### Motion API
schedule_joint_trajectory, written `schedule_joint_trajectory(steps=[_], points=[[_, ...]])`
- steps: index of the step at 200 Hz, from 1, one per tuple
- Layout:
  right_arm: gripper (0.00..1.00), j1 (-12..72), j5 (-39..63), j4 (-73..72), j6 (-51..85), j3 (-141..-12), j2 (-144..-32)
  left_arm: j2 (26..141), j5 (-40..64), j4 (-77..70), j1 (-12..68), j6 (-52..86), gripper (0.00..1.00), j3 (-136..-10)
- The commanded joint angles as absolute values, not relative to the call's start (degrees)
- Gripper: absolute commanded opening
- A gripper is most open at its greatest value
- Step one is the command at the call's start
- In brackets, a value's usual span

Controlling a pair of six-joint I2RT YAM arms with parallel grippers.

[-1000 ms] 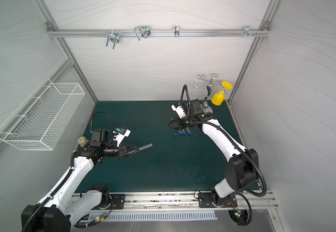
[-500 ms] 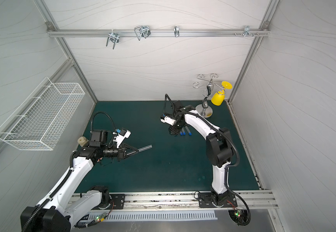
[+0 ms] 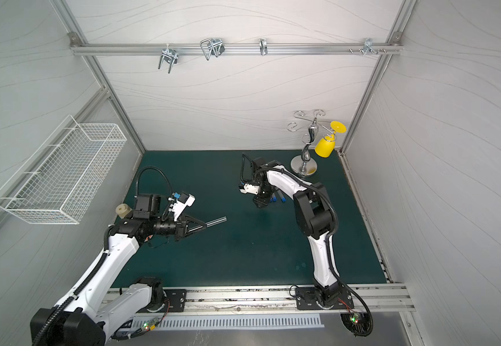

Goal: Insert stoppers into test tubes
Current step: Pick up the stopper from the center of the board.

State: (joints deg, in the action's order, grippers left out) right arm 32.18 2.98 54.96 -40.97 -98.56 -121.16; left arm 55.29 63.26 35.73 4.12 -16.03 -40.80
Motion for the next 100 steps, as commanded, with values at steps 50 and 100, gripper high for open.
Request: schedule_joint_trajectory(steps=[50,100], points=[[0.46,32.0,0.9,54.8,-47.3,-102.9,-125.7,54.4,62.9,36.7,4.2,-18.1,0.0,-43.8],[0.45,31.2,1.8,55.2,-46.7,-105.0,-128.2,54.6,62.8,36.9,4.3,-18.4,0.0,-43.9]])
